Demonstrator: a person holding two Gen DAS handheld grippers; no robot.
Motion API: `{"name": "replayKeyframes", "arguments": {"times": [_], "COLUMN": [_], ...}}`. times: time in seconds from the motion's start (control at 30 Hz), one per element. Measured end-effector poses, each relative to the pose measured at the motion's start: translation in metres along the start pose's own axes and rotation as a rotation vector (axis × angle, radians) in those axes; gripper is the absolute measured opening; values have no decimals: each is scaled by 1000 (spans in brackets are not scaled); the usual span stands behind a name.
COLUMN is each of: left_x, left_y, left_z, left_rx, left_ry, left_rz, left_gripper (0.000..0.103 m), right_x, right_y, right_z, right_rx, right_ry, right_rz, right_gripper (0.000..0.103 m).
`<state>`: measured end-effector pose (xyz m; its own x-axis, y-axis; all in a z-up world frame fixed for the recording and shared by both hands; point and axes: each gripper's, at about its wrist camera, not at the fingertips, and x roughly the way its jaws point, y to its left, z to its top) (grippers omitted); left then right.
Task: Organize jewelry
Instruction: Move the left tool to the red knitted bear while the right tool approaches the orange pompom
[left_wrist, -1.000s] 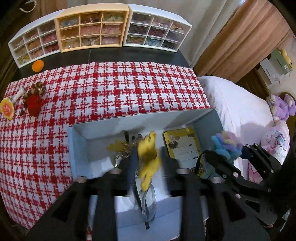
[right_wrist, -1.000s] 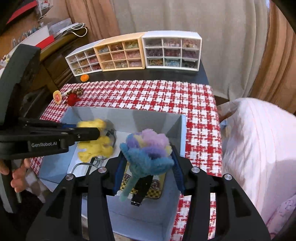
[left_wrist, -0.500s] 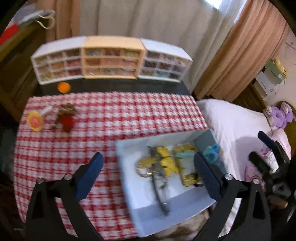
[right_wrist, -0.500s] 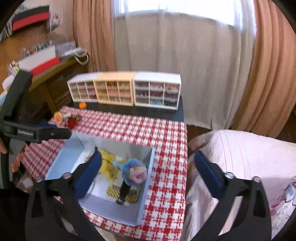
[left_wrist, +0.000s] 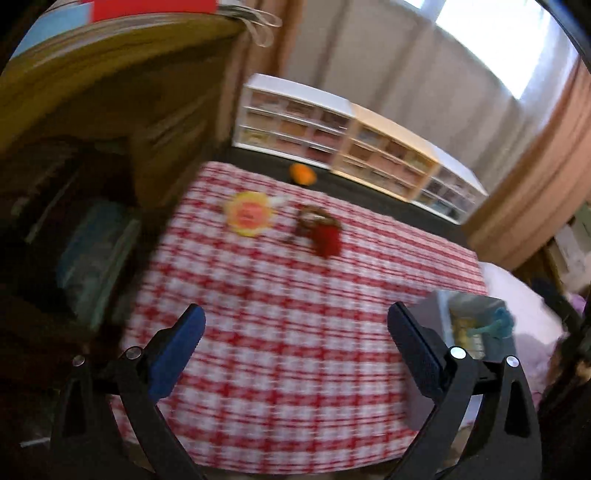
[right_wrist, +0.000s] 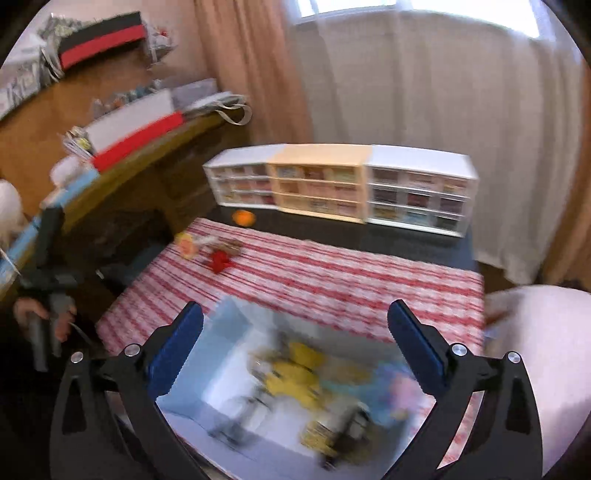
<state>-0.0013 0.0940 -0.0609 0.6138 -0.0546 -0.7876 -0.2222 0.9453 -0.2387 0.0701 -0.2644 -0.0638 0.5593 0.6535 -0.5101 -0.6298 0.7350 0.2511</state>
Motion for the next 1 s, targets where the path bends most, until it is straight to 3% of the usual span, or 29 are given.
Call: {"name": "replayKeyframes", "arguments": {"times": [0.3,0.5,0.63,0.8,0.87,1.0], "left_x": [-13,-12,-6,2,5,16], "left_y": [31,30,20,8,7,7], "left_z": [-11,-13,-16,-18,-18,-9], "left_rx": [-18,-20,-12,16,8,-61], "left_ry": [-41,-28,-24,-10,-8,-59], "left_rz": [48,41,22,5,7,57], "left_gripper": [98,98,98,98,98,98], "right_x": [88,198,265,320,333,342], "right_y": [38,73,84,96,97,103], "right_z": [71,103,106,100,98,94], "right_rx": [-116,-246,-286,-361,-375,-422], "right_ry": [40,210,317,370,385,372], "right_rz": [73,135,108,48,32,26], "right_gripper": [96,85,72,66,56,51]}}
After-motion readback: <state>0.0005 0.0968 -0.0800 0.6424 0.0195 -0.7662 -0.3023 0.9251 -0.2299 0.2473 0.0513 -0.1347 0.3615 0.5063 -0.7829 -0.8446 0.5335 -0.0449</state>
